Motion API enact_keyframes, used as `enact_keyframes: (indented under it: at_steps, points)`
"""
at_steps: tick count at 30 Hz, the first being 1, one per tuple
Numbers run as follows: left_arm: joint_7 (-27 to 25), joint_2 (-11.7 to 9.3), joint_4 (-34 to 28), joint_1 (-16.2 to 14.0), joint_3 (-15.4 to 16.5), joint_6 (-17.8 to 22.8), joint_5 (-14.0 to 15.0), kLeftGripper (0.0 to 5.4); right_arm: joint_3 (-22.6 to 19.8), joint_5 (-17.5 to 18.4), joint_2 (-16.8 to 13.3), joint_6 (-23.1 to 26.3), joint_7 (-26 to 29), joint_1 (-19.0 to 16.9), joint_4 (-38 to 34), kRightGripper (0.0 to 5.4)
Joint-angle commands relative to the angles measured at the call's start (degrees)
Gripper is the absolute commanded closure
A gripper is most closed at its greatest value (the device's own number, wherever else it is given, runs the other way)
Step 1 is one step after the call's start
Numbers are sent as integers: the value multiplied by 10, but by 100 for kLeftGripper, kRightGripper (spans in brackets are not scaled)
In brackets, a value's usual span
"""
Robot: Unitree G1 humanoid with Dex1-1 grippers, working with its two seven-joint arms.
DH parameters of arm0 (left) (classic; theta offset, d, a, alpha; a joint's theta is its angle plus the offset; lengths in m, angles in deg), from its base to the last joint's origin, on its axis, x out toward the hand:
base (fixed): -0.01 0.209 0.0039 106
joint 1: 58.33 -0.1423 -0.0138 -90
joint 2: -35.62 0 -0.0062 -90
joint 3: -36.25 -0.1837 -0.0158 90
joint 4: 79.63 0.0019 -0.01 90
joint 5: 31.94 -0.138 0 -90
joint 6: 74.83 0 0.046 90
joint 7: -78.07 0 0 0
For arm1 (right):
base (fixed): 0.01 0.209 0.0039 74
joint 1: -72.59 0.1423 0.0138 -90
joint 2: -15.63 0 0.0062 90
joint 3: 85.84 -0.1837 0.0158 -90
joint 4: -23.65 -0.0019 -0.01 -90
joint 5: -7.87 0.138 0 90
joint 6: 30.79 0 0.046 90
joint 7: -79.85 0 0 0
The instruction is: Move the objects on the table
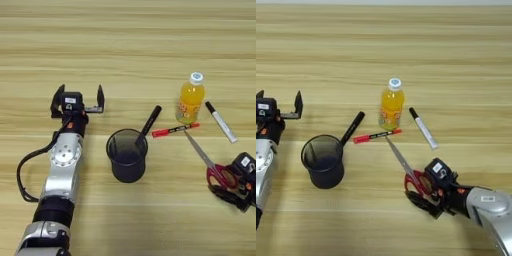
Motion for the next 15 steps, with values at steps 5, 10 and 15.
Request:
enact_keyframes:
  at_steps: [5,10,15]
  points:
    - [-1,-3,7,7,2,6,1,0,-22,1,-14,4,2,-9,-1,154]
    - [-2,-3,9,9,3,5,1,0,-40,-1,-21,3,2,-8,9,154]
    - [-1,-2,12,10,2,3,0,0,-50,-6,-25,-4,2,-2,28,154]
